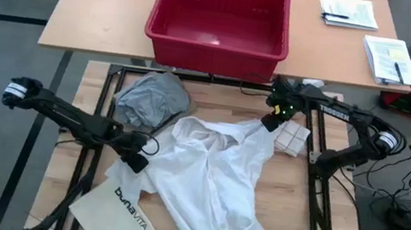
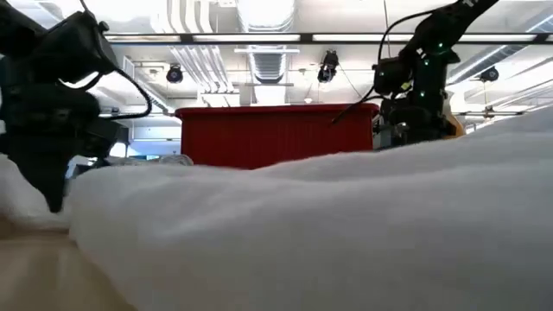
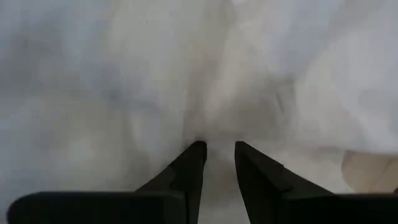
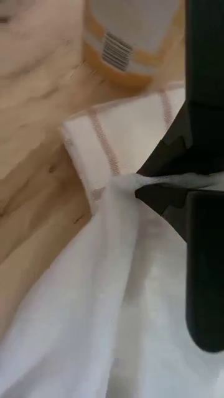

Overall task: Fold laundry
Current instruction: Fold the white long sleeve shirt

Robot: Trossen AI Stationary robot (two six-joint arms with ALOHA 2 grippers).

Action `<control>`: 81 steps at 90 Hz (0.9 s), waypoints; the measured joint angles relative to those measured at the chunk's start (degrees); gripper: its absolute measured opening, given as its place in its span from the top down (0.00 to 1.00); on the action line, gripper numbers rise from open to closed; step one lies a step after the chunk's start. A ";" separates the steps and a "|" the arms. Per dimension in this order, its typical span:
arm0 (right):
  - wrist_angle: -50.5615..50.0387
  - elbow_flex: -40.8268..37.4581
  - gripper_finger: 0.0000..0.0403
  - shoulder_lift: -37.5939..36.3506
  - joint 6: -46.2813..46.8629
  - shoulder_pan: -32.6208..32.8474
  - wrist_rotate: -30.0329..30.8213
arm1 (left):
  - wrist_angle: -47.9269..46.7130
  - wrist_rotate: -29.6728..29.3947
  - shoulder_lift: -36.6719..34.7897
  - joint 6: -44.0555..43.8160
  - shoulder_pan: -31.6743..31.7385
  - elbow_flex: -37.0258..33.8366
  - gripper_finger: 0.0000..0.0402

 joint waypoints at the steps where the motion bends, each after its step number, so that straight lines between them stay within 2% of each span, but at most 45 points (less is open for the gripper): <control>1: 0.26 0.00 1.00 -0.24 -0.08 0.05 0.06 | 0.53 -0.14 0.01 -0.16 0.00 -0.01 0.81; 12: 2.72 1.11 0.99 -2.92 -1.99 0.12 1.64 | 4.26 -0.90 -0.02 -1.58 0.02 0.38 0.81; 22: 2.93 3.29 0.92 -4.25 -3.56 0.12 2.97 | 4.13 -0.98 0.11 -1.61 0.02 1.41 0.81; 35: 2.85 5.74 0.74 -5.56 -3.85 0.25 2.88 | 4.40 -2.49 -0.10 -0.71 0.02 3.21 0.81; 51: 2.93 8.26 0.52 -5.87 -4.13 0.27 2.78 | 4.60 -9.89 0.01 4.04 0.40 6.51 0.81; 55: 3.52 8.85 0.49 -5.96 -5.49 0.37 1.12 | 4.56 -12.06 0.01 5.18 0.77 7.12 0.81; 68: 6.95 9.20 0.43 -5.40 -13.22 3.22 -9.97 | 4.91 -16.73 0.59 8.68 2.65 8.65 0.81; 75: 9.21 9.05 0.43 -3.59 -14.62 6.07 -11.12 | 6.12 -16.86 1.54 10.53 4.38 9.45 0.81; 81: 11.06 8.90 0.45 -1.56 -16.23 9.00 -10.93 | 8.82 -14.53 2.85 13.01 6.03 10.48 0.81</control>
